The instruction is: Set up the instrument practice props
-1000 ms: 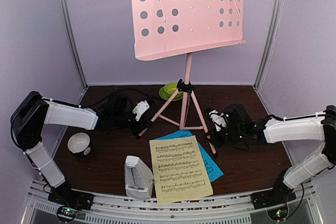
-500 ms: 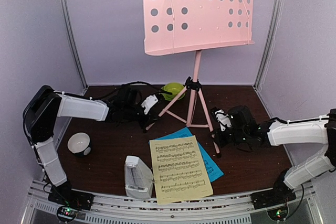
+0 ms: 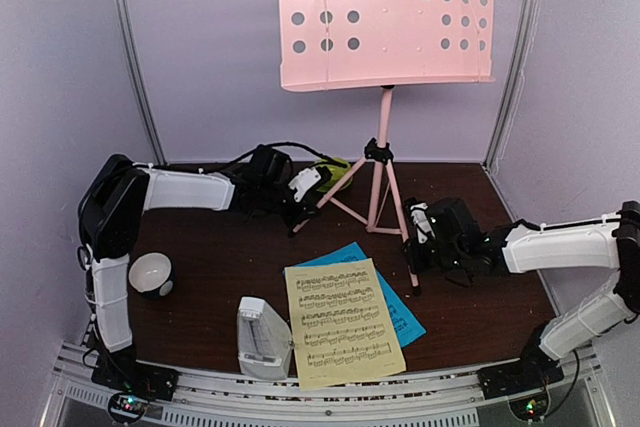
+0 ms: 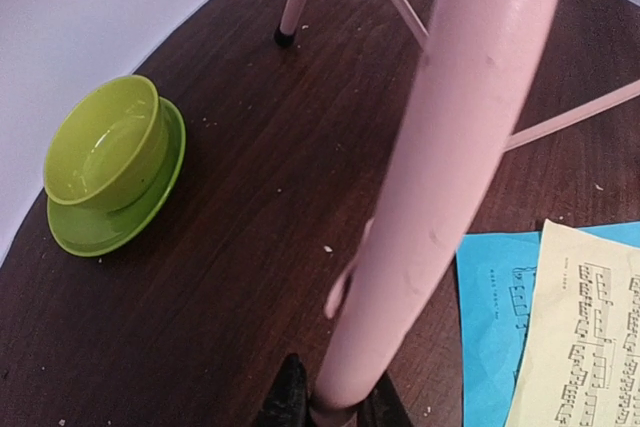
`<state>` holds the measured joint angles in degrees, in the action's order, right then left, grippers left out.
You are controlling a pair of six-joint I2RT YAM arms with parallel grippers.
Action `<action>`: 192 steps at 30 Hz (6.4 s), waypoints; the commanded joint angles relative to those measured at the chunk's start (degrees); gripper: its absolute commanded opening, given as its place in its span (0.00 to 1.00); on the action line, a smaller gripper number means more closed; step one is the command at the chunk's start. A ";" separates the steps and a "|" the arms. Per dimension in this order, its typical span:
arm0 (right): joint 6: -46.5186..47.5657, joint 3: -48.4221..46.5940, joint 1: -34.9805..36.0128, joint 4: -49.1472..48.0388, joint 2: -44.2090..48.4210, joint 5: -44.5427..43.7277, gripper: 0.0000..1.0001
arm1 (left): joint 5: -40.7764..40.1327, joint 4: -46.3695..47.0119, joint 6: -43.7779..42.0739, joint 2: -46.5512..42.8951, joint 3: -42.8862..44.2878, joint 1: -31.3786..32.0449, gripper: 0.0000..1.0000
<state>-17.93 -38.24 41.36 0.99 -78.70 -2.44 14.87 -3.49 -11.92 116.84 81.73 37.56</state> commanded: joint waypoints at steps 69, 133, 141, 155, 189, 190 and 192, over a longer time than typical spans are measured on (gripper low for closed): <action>-15.95 -25.41 14.04 17.45 -21.18 -12.51 0.00 | -1.36 -3.41 5.44 -10.14 0.16 -5.89 0.80; -12.38 -31.66 13.89 21.77 -19.36 -12.48 0.00 | -17.50 -23.80 17.56 -4.32 -7.71 7.00 0.65; -12.04 -31.36 13.87 22.03 -18.71 -12.98 0.00 | -25.74 -30.34 33.76 -5.62 -18.11 5.43 0.64; -11.80 -30.16 13.85 22.10 -16.76 -12.82 0.00 | -29.23 -28.58 39.06 -12.37 -30.67 -5.86 0.63; -12.47 -25.74 14.14 18.42 -13.31 -9.32 0.62 | 1.01 -21.21 35.18 -27.13 -29.51 -16.17 0.83; -12.19 -25.67 14.26 18.50 -12.52 -9.14 0.64 | 2.03 -21.01 34.74 -27.03 -29.31 -16.42 0.83; -11.65 -25.62 14.90 18.52 -10.61 -8.83 0.66 | 3.48 -20.87 33.91 -26.76 -28.87 -16.72 0.83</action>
<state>-30.35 -62.63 55.24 18.83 -93.89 -11.88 12.82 -26.83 24.64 89.45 50.74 21.87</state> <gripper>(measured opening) 0.648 0.825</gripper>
